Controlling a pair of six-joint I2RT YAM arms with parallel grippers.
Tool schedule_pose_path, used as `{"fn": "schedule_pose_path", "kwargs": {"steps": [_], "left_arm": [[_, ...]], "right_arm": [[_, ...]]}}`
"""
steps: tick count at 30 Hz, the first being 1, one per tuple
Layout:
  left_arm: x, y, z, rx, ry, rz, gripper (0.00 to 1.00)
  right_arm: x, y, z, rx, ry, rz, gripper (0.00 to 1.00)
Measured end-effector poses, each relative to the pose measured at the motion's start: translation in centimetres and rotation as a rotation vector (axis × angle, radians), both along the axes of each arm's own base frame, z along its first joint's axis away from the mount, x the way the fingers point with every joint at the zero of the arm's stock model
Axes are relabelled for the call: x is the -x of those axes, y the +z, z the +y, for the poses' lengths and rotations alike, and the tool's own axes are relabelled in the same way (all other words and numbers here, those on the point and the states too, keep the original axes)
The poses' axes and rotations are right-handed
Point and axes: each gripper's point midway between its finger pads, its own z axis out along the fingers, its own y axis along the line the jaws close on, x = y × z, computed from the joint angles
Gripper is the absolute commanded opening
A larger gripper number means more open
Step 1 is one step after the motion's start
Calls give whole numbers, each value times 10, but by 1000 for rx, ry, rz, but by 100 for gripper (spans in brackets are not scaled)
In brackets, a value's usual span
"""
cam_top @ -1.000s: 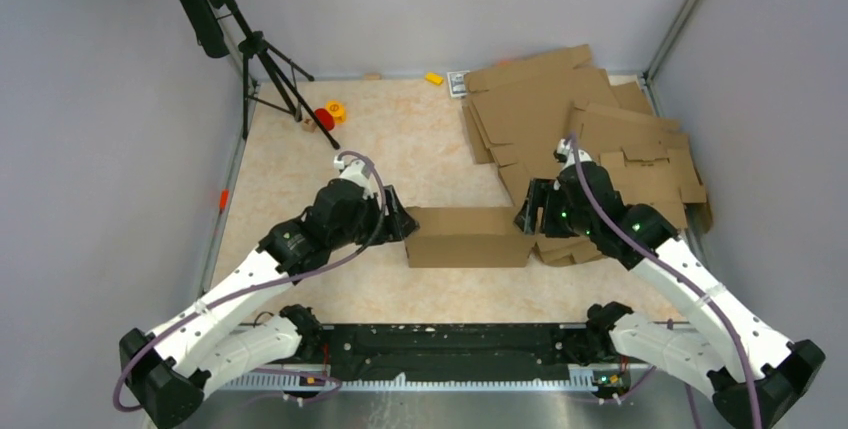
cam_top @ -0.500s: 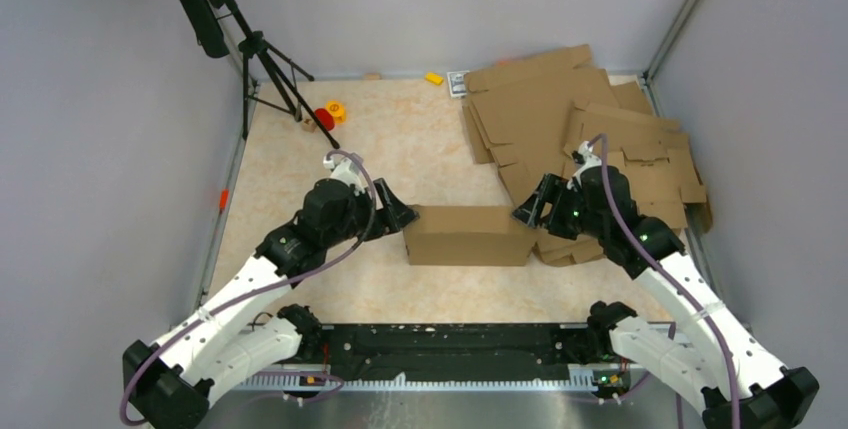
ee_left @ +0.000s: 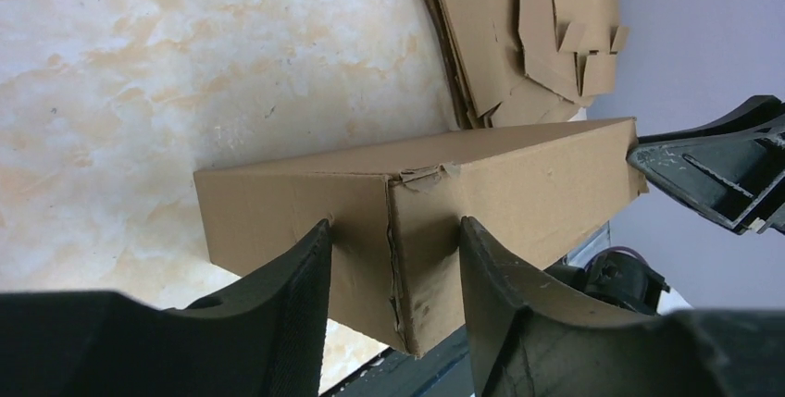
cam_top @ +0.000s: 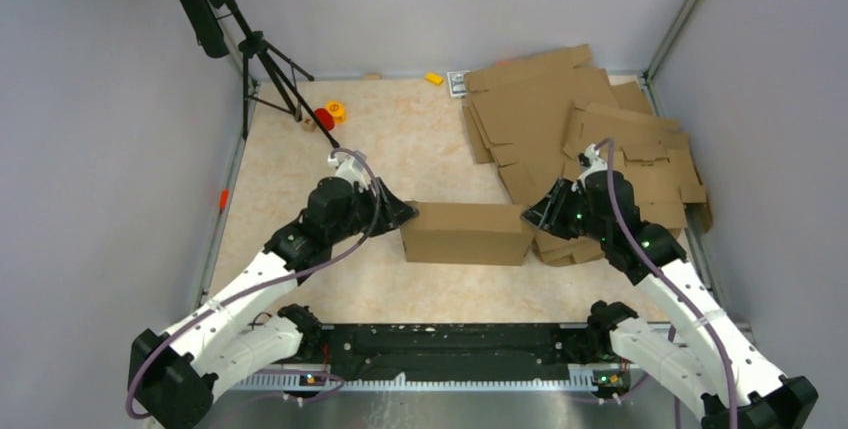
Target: Fold the paper box
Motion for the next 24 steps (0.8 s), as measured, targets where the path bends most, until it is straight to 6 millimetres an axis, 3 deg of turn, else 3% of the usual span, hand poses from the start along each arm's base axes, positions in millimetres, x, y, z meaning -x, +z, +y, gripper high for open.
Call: {"fn": "schedule_pose_path", "kwargs": {"steps": [3, 5, 11, 16, 19, 21, 22, 24], "left_arm": [[-2, 1, 0, -3, -1, -6, 34], [-2, 1, 1, -18, -6, -11, 30], [-5, 6, 17, -132, -11, -85, 29], [-18, 14, 44, -326, 17, -176, 32], [-30, 31, 63, -458, 46, -255, 30], [-40, 55, 71, -506, 72, -345, 30], [-44, 69, 75, -515, 90, -397, 35], [-47, 91, 80, -511, 121, -487, 69]], "right_arm": [[-1, 0, 0, 3, 12, -3, 18], [-1, -1, 3, 6, 33, -6, 17], [-10, -1, 19, -1, 113, -22, 17], [-31, 7, 52, 64, 208, -49, 13], [-51, 19, 73, 135, 267, -94, 13], [-65, 33, 82, 173, 280, -157, 13], [-71, 42, 85, 182, 279, -204, 18], [-79, 57, 88, 185, 270, -292, 31]]}}
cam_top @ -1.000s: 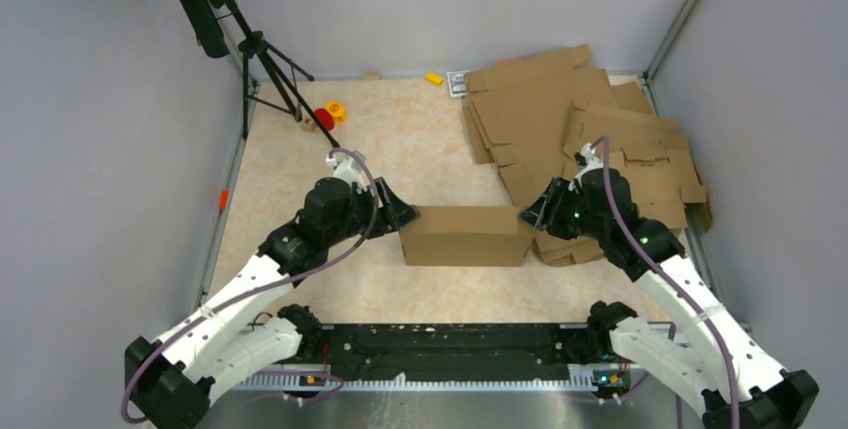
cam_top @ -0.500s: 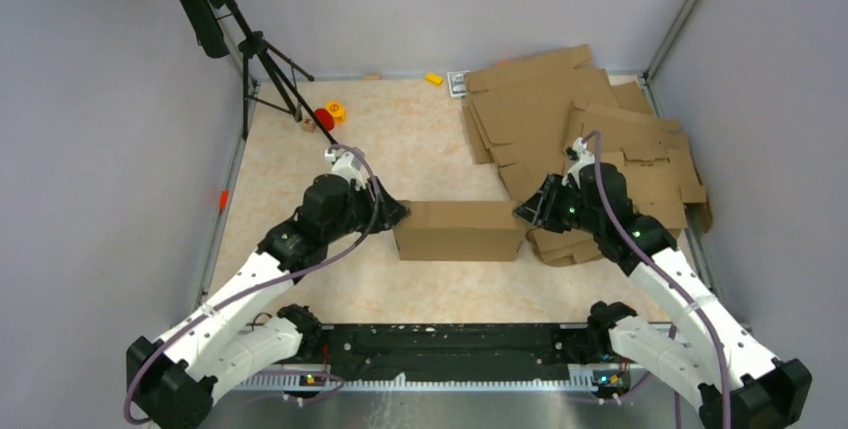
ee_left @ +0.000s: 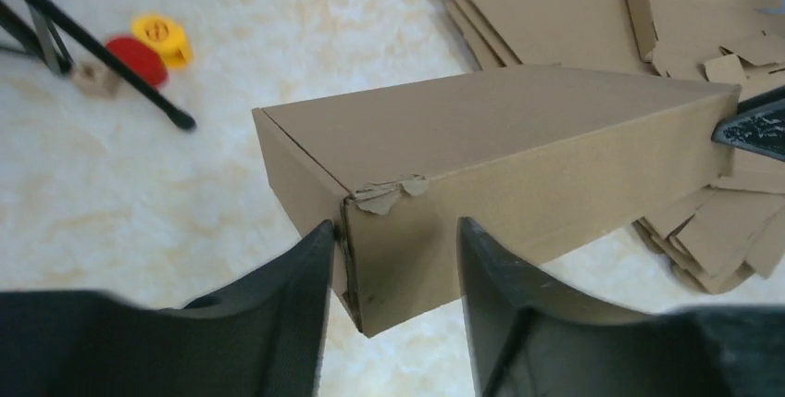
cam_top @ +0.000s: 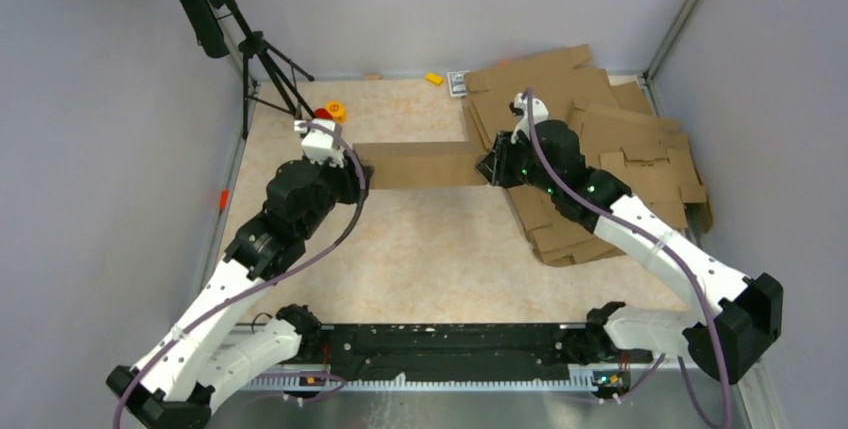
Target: Fold the paper box
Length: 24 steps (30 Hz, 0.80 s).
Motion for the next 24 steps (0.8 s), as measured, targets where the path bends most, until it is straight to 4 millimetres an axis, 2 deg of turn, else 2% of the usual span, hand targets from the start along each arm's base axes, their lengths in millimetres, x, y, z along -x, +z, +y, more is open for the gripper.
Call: {"fn": "schedule_pose_path", "kwargs": {"steps": [2, 3, 5, 6, 7, 9, 11, 12, 15, 18, 21, 23, 24], "left_arm": [[3, 16, 0, 40, -10, -77, 93], [5, 15, 0, 48, -16, -88, 98], [10, 2, 2, 62, 1, -62, 99], [12, -10, 4, 63, 22, -29, 99], [14, -22, 9, 63, 50, 5, 99], [21, -54, 17, 53, 96, 86, 99], [33, -81, 24, 50, 126, 157, 99], [37, -87, 26, 57, 133, 172, 98], [43, -83, 21, 111, 105, 170, 88], [44, -71, -4, 202, 7, 167, 77], [40, -76, -42, 258, -95, 225, 69], [42, -91, -78, 234, -169, 286, 55], [44, -99, -94, 208, -199, 316, 45]], "right_arm": [[0, 9, 6, -34, 19, -77, 39], [5, 6, 9, -42, 40, -92, 42], [17, -11, 13, -36, 81, -77, 51], [23, -25, 13, -26, 97, -56, 59], [32, -47, 10, -5, 112, -21, 63], [51, -85, -3, 30, 119, 49, 67], [69, -111, -18, 61, 115, 99, 67], [77, -117, -25, 71, 110, 112, 67], [80, -107, -33, 61, 88, 82, 65], [74, -91, -39, 56, 41, 45, 62], [67, -85, -47, 59, -29, 30, 60], [65, -82, -59, 61, -103, 23, 60], [64, -78, -65, 52, -140, 10, 60]]}}
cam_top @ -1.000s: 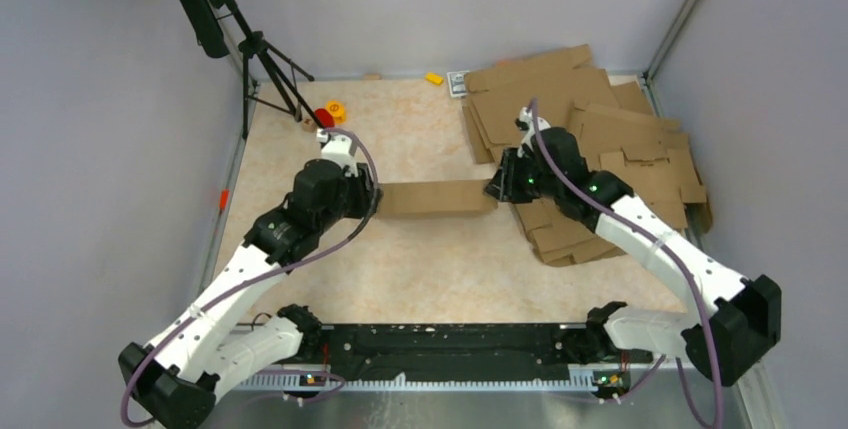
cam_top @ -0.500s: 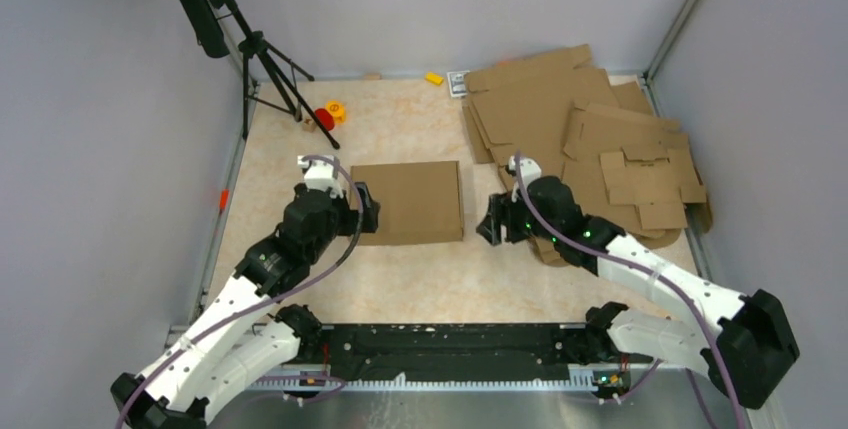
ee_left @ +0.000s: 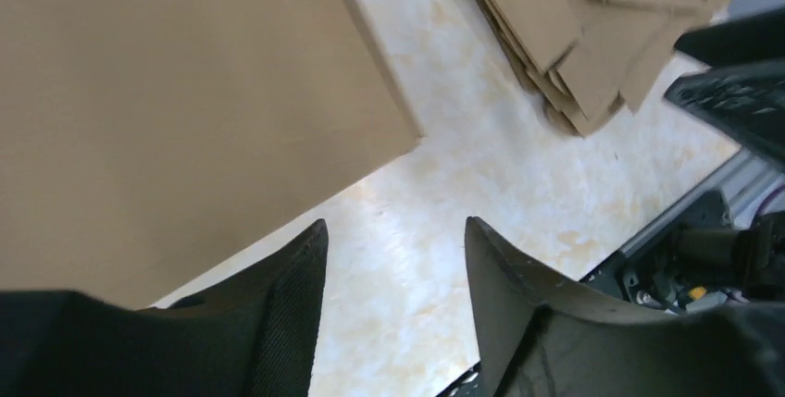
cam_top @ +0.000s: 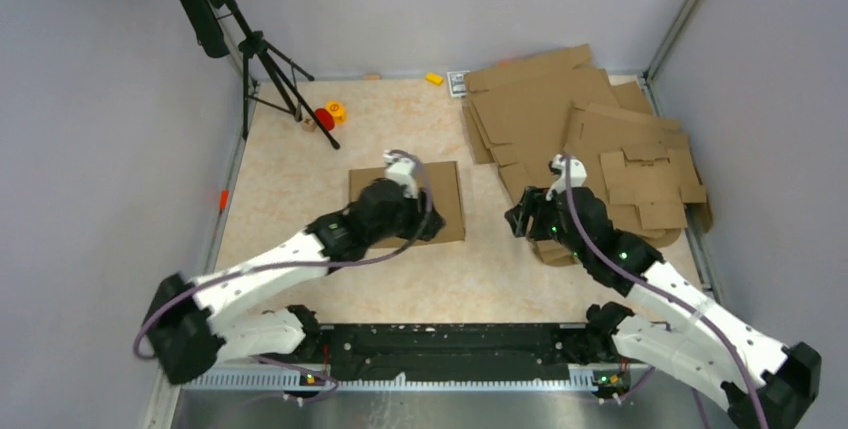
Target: Fold the paper box
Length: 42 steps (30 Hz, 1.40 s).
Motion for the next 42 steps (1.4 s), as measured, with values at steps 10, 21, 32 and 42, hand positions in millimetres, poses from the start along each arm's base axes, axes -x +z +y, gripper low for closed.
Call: {"fn": "schedule_pose_path", "kwargs": {"steps": [10, 21, 32, 42], "left_arm": [[-49, -32, -165, -94, -154, 100, 0], [-99, -133, -175, -257, 58, 309, 0], [-111, -150, 61, -372, 503, 384, 0], [-108, -136, 179, -417, 712, 376, 0]], "right_arm": [[10, 57, -61, -152, -274, -186, 58], [14, 62, -85, -172, -387, -211, 57], [5, 48, -74, -132, -378, -164, 57], [3, 43, -58, -133, -310, -142, 59]]}}
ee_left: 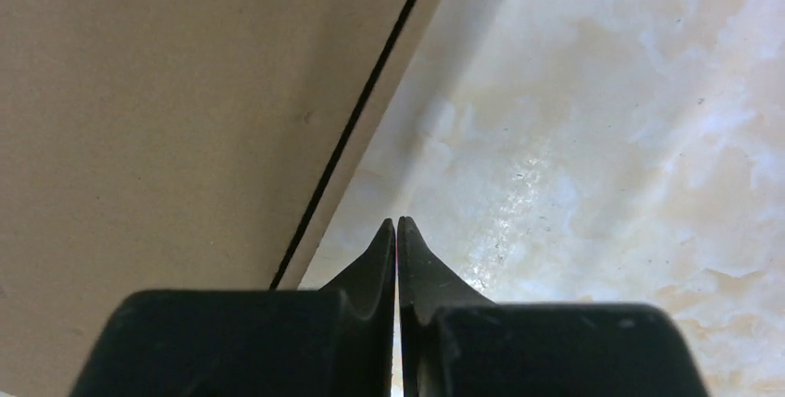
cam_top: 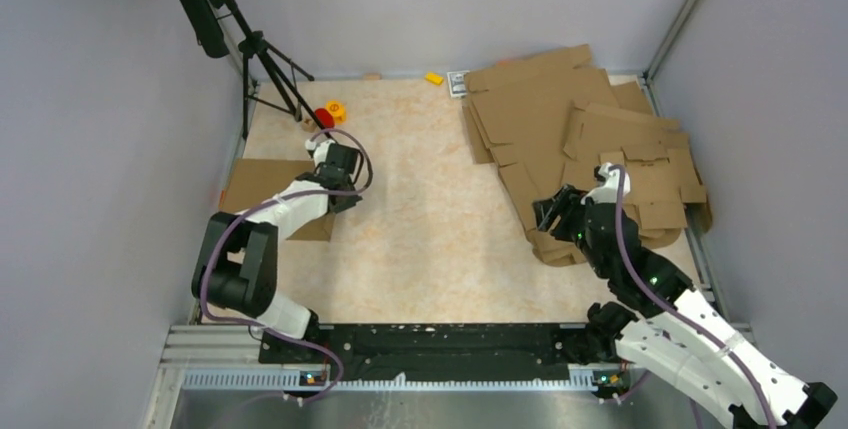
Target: Fold the paper box
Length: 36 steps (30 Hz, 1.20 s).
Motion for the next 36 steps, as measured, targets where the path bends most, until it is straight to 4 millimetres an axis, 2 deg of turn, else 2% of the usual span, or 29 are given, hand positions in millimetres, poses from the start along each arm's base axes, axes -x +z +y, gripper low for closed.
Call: {"fn": "schedule_pose_path", "kwargs": {"steps": [2, 4, 5, 6, 9, 10, 11, 14, 16, 18, 23, 25, 29, 32, 36], "left_arm": [[-2, 4, 0, -6, -6, -4, 4], [-2, 11, -2, 5, -27, -16, 17], [-2, 17, -4, 11, -43, -26, 26], [-1, 26, -10, 39, -74, -46, 36], [-2, 61, -24, 103, -171, -137, 82], [-1, 78, -29, 128, -203, -188, 92], [1, 92, -32, 142, -231, -234, 98], [11, 130, -30, 153, -269, -390, 99], [20, 143, -20, 124, -259, -474, 99], [26, 145, -9, 89, -235, -536, 99], [24, 114, 17, -37, -180, -593, 98], [19, 100, 31, -114, -154, -554, 99], [2, 91, 57, -242, -111, -536, 99], [-7, 88, 74, -288, -86, -553, 99], [-9, 74, 99, -307, -67, -592, 98]], "right_arm": [[-1, -2, 3, 16, 21, 3, 65], [-2, -5, 5, 51, 43, 6, 80], [-3, -6, 5, 66, 45, 6, 81], [-6, -8, 4, 94, 43, 2, 82], [-15, -15, -1, 148, 18, -34, 82], [-18, -22, -4, 162, 6, -40, 82], [-21, -27, -6, 174, 1, -36, 82], [-43, -39, -20, 169, -66, -5, 84], [-65, -46, -39, 145, -144, -3, 86], [-79, -59, -56, 153, -200, -19, 86], [-89, -94, -82, 259, -253, -39, 93], [-98, -94, -92, 327, -274, -65, 94], [-113, -88, -109, 442, -332, -124, 95], [-117, -98, -120, 501, -374, -123, 95], [-112, -114, -148, 529, -473, -111, 94]]}}
